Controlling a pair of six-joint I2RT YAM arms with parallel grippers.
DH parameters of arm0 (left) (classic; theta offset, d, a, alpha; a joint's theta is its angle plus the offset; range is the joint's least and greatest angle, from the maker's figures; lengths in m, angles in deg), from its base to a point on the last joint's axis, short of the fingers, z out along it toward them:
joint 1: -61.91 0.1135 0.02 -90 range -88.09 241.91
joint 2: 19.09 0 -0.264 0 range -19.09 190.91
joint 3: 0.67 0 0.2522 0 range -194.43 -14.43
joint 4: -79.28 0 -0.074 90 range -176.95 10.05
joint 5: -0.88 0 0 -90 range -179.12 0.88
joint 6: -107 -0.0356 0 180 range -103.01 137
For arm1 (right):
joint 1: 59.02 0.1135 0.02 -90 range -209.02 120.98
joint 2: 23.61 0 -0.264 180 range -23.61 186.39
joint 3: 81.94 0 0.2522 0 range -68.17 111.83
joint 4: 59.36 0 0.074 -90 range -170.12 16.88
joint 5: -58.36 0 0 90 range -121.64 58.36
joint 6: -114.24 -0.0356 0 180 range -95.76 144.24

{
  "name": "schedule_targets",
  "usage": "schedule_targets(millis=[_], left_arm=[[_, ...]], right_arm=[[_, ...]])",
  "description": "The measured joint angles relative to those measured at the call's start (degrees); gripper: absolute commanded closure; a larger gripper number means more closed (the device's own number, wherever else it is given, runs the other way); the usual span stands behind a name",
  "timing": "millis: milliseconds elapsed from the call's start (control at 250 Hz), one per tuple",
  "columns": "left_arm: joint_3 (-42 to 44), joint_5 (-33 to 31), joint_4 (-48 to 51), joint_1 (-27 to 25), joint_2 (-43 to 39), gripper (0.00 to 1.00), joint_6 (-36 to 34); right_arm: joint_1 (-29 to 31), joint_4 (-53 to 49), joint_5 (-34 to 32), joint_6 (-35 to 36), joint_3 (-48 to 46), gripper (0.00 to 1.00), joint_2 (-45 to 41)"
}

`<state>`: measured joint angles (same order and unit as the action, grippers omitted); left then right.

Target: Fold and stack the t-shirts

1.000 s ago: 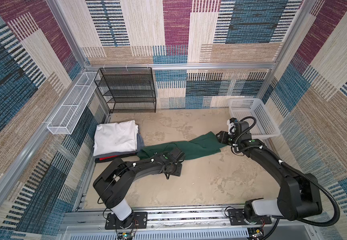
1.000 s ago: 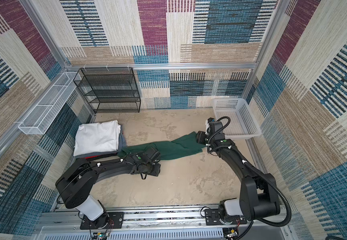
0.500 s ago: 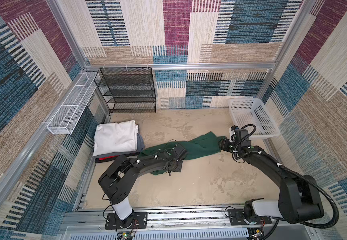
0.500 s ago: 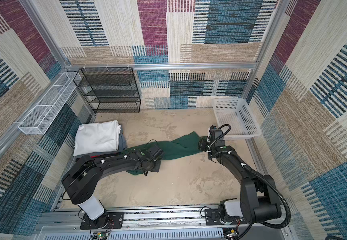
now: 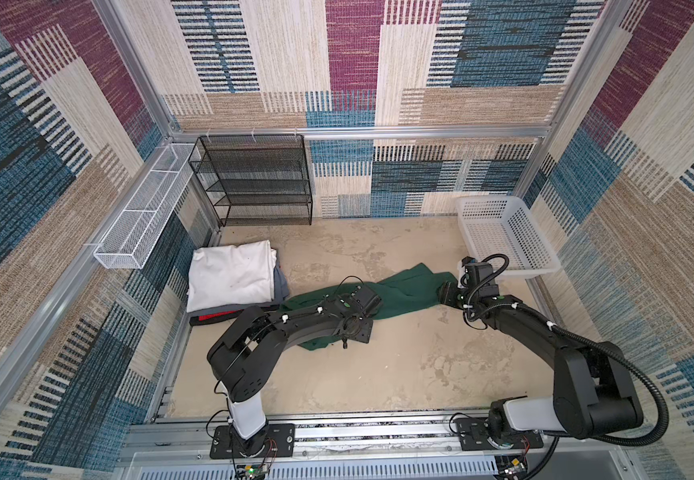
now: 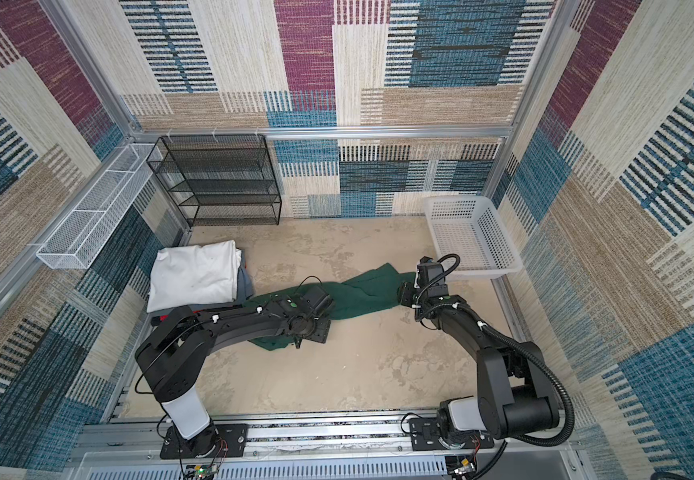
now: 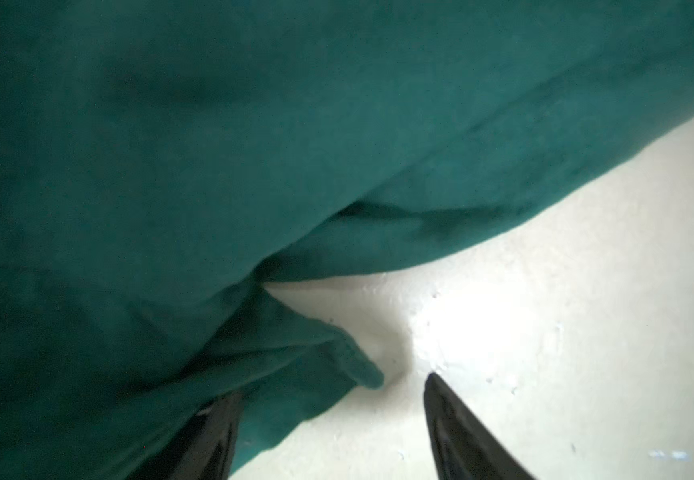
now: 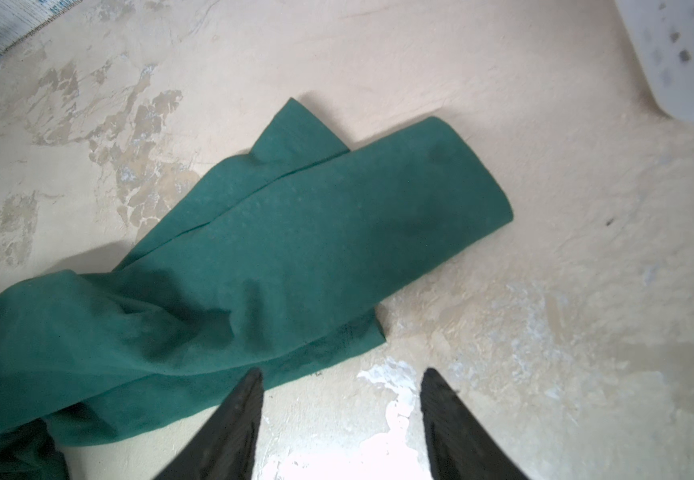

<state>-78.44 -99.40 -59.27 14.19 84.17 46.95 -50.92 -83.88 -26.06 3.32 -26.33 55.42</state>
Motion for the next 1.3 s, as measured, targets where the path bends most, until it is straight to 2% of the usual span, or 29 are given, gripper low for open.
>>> schedule_targets(millis=[72,164,204,244,248,508,652,756,856,1020,1296], left_arm=[[-1.1,-0.5,0.5,0.0,1.7,0.27,0.1],[-2.3,-1.5,0.8,0.1,3.3,0.48,1.0],[-2.3,-1.7,0.6,0.2,3.6,0.66,1.3],[-2.3,-2.3,0.1,0.2,3.8,0.99,1.4],[-2.3,-2.3,0.0,0.2,3.8,1.0,1.4],[-1.4,-5.9,0.1,1.1,3.5,1.0,1.5],[1.3,-5.8,3.7,1.2,-0.1,1.0,1.7],[2.8,-5.9,8.6,1.2,-5.8,1.0,2.0],[3.0,-6.4,10.2,1.2,-12.4,1.0,2.9],[3.0,-8.0,12.3,1.2,-21.9,1.0,2.9],[1.8,-10.8,13.8,2.8,-31.7,1.0,2.8]], right_arm=[[-0.2,0.3,0.0,0.0,-0.4,0.38,0.0],[-0.3,0.6,0.0,0.0,-0.9,0.38,-0.2],[-0.5,0.6,0.0,0.0,-1.1,0.38,-0.4],[-0.6,0.7,0.0,0.0,-1.4,0.38,-0.6],[-0.6,0.7,0.0,0.0,-1.4,0.38,-0.6],[-1.0,1.0,0.4,0.0,-2.4,0.38,-1.1],[-1.0,1.0,0.4,0.0,-2.9,0.38,-2.0],[-1.0,1.0,0.2,0.0,-3.0,0.38,-2.1],[-1.0,0.8,-1.4,0.0,-3.1,0.33,-1.6],[-1.0,0.9,-4.1,0.0,-3.0,0.32,0.6],[-1.0,3.7,-8.0,0.3,0.8,0.34,11.0]])
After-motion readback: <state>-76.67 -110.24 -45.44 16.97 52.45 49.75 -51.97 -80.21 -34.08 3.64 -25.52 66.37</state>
